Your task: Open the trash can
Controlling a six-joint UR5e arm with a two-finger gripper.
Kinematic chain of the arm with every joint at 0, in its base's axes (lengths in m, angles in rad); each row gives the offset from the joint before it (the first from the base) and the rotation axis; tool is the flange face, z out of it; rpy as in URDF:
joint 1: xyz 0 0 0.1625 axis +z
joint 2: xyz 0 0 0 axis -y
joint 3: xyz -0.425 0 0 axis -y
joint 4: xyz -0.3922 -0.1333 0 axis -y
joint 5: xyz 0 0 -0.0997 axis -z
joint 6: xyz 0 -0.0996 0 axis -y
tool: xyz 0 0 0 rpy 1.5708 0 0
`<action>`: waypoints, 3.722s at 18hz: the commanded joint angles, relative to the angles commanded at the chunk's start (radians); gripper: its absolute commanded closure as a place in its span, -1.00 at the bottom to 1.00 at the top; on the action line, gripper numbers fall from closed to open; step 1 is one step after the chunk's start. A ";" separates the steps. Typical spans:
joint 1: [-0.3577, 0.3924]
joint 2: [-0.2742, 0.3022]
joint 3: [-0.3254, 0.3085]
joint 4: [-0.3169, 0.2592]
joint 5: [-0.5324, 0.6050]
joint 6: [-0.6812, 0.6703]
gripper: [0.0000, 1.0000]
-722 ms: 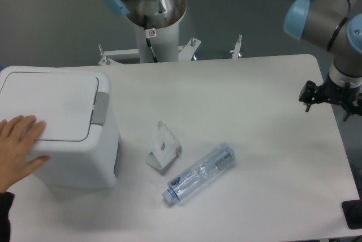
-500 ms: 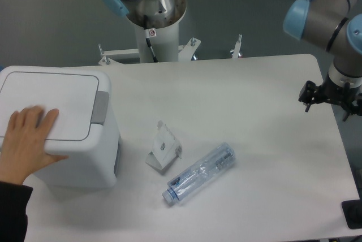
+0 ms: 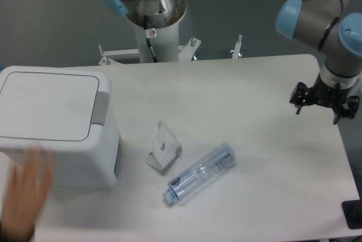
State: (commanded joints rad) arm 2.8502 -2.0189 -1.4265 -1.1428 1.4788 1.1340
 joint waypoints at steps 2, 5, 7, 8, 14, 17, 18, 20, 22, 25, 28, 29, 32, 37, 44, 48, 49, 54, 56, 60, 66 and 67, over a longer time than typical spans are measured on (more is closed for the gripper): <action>-0.015 0.014 -0.009 0.002 -0.028 -0.057 -1.00; -0.022 0.034 -0.009 -0.001 -0.067 -0.129 -1.00; -0.038 0.052 -0.012 -0.011 -0.103 -0.193 -1.00; -0.043 0.072 -0.025 -0.011 -0.113 -0.210 -1.00; -0.118 0.175 -0.103 -0.012 -0.140 -0.253 -1.00; -0.133 0.250 -0.134 -0.003 -0.257 -0.330 -1.00; -0.140 0.278 -0.135 -0.006 -0.293 -0.361 -1.00; -0.159 0.299 -0.135 -0.008 -0.327 -0.405 -1.00; -0.195 0.316 -0.132 -0.008 -0.350 -0.430 -1.00; -0.250 0.318 -0.120 -0.009 -0.382 -0.466 -1.00; -0.279 0.338 -0.108 -0.009 -0.417 -0.540 -1.00; -0.287 0.341 -0.106 -0.009 -0.437 -0.554 -1.00; -0.305 0.351 -0.106 -0.009 -0.465 -0.585 -1.00; -0.413 0.344 -0.100 -0.005 -0.456 -0.700 -1.00; -0.454 0.325 -0.088 -0.026 -0.451 -0.772 -1.00; -0.463 0.330 -0.086 -0.118 -0.443 -0.772 -1.00; -0.468 0.331 -0.083 -0.133 -0.433 -0.770 -1.00; -0.483 0.327 -0.080 -0.203 -0.399 -0.770 -1.00; -0.486 0.315 -0.069 -0.205 -0.371 -0.770 -1.00; -0.492 0.312 -0.069 -0.199 -0.362 -0.770 -1.00; -0.494 0.308 -0.074 -0.196 -0.333 -0.770 -1.00; -0.499 0.308 -0.075 -0.196 -0.333 -0.770 -1.00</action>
State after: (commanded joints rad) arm 2.3516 -1.7104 -1.5018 -1.3392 1.1459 0.3636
